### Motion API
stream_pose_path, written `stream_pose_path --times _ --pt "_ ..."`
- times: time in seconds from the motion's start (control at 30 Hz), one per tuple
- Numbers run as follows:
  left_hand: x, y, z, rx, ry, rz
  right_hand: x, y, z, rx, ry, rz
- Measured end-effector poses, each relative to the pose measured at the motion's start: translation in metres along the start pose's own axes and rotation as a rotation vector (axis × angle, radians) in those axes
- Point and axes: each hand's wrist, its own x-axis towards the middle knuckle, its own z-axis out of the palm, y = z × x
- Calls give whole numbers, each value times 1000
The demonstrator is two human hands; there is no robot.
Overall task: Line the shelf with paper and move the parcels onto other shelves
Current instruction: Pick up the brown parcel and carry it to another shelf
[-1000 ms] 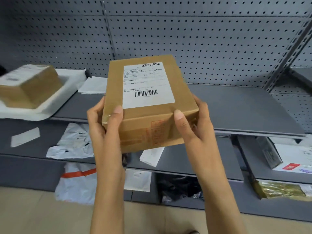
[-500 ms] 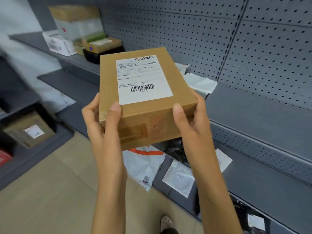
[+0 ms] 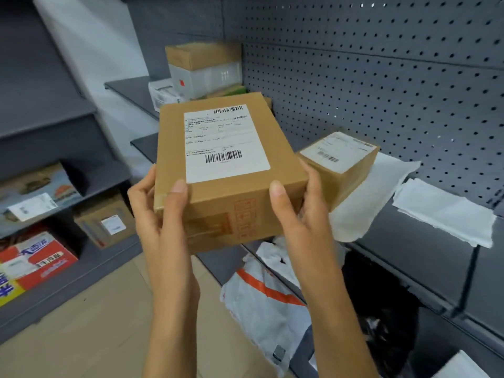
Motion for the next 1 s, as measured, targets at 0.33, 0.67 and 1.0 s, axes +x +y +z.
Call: stream_pose_path --times 0.33,0.67,1.0 --pt "107 -31 47 -32 -38 -4 111 26 23 -71 15 11" --pt "236 -70 93 -147 -250 47 214 60 65 -131 219 -1" --pt "381 -100 128 -229 -478 5 317 91 129 -118 465 -58"
